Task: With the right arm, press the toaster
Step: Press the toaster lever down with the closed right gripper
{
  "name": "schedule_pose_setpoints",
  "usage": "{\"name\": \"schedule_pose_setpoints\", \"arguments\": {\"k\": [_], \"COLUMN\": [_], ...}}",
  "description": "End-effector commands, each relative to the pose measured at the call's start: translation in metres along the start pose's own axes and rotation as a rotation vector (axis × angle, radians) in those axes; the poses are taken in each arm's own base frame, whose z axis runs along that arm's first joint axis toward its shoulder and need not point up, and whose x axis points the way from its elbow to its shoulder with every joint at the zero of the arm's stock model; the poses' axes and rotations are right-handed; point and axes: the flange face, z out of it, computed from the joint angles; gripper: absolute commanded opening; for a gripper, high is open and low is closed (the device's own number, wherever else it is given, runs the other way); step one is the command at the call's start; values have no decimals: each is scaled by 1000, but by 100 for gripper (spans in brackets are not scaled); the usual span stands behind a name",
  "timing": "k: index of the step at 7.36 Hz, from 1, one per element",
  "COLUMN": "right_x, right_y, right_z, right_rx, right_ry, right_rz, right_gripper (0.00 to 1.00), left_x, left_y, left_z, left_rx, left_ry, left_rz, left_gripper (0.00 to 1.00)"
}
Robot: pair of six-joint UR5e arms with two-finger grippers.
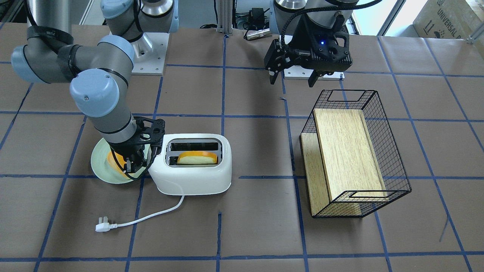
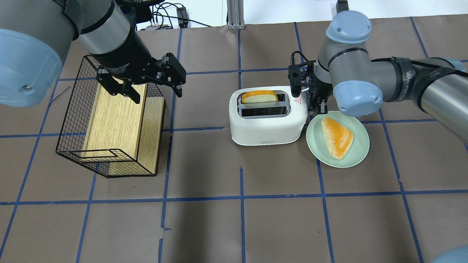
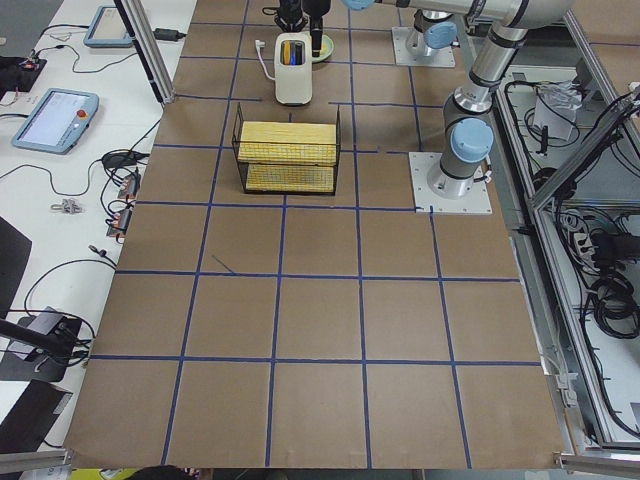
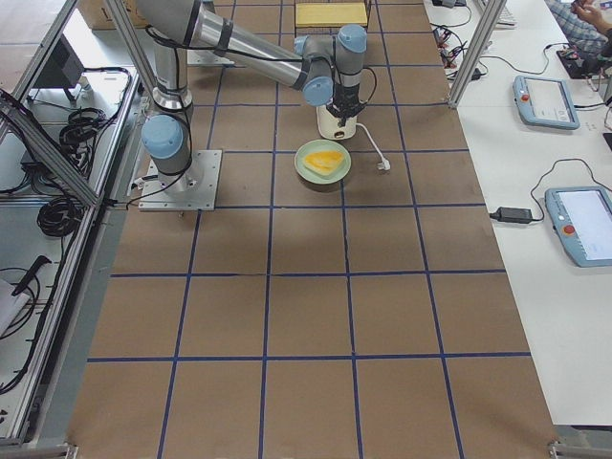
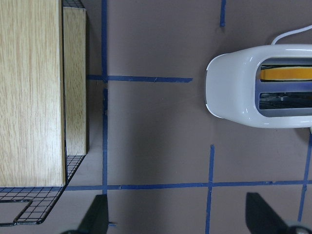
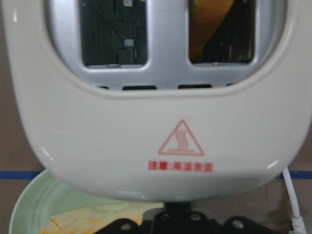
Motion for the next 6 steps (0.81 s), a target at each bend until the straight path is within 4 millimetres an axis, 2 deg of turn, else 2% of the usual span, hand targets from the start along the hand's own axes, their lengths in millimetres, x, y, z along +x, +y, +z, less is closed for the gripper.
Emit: {"name": "schedule_pose_setpoints", "arguments": {"k": [1,6], "right_x": [-1,1], "right_y": [0,1], "right_z": [5,9], "right_rx": [0,-1], "right_ry": [-4,2], "right_rz": [1,4], "right_gripper": [3,3], "left_x": [0,0], "left_y": [0,0], "left_z": [0,0], "left_rx": [0,0], "left_ry": [0,0], "left_rz": [0,0], "left_gripper": [100,100]}}
